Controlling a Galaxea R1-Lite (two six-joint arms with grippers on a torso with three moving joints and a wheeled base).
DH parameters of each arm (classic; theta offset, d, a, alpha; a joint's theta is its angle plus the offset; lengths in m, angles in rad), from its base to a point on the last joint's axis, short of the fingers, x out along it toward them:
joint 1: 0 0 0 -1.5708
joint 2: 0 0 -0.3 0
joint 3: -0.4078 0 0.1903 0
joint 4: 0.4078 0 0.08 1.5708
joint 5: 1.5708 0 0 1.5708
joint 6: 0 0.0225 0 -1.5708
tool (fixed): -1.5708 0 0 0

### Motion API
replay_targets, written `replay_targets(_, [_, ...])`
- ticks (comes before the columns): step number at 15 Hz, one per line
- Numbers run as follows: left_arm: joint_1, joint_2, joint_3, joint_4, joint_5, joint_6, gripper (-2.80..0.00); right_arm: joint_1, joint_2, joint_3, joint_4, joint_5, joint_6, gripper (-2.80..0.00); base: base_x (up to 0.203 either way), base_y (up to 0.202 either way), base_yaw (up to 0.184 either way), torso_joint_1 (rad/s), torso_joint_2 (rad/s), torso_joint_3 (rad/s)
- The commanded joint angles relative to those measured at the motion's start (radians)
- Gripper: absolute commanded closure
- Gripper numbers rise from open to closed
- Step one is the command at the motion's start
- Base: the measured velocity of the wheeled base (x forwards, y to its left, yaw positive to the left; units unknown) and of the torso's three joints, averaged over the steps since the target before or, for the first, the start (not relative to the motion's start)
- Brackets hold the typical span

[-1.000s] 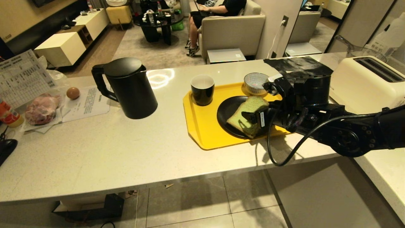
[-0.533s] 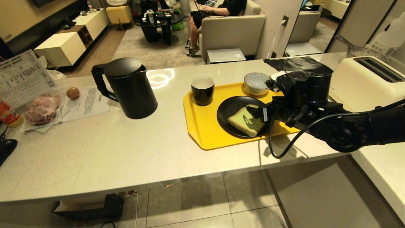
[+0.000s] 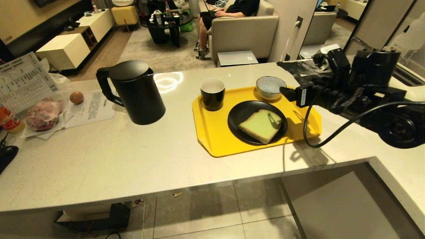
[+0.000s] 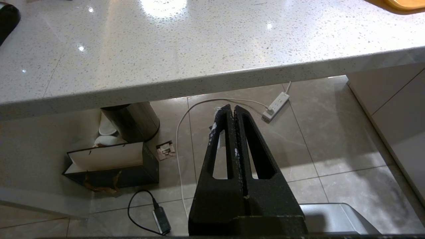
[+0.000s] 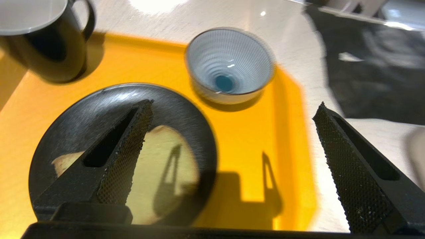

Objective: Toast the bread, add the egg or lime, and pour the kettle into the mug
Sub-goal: Pick up the egg

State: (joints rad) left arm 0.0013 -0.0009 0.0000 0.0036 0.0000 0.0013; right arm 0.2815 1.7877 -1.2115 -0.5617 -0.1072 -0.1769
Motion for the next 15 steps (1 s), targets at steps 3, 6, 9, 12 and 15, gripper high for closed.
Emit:
replay_targets(3, [0.000, 0.000, 0.000, 0.000, 0.000, 0.000, 0.00, -0.085, -0.172, 0.100, -0.004, 0.005, 0.049, -2.80, 0.000, 0.000, 0.000, 0.000, 0.00, 0.000])
replay_targets(6, [0.001, -0.001, 0.000, 0.000, 0.000, 0.000, 0.00, -0.150, -0.248, 0.159, -0.004, 0.006, 0.074, -2.80, 0.000, 0.000, 0.000, 0.000, 0.00, 0.000])
replay_targets(9, [0.000, 0.000, 0.000, 0.000, 0.000, -0.001, 0.00, -0.166, -0.305, 0.204, -0.019, 0.065, 0.138, -2.80, 0.000, 0.000, 0.000, 0.000, 0.00, 0.000])
replay_targets(12, [0.000, -0.001, 0.000, 0.000, 0.000, 0.000, 0.00, -0.163, -0.324, 0.219, -0.058, 0.088, 0.135, 0.00, 0.000, 0.000, 0.000, 0.000, 0.00, 0.000])
replay_targets(15, [0.000, 0.001, 0.000, 0.001, 0.000, 0.000, 0.00, -0.166, -0.326, 0.203, -0.058, 0.093, 0.056, 0.00, 0.000, 0.000, 0.000, 0.000, 0.00, 0.000])
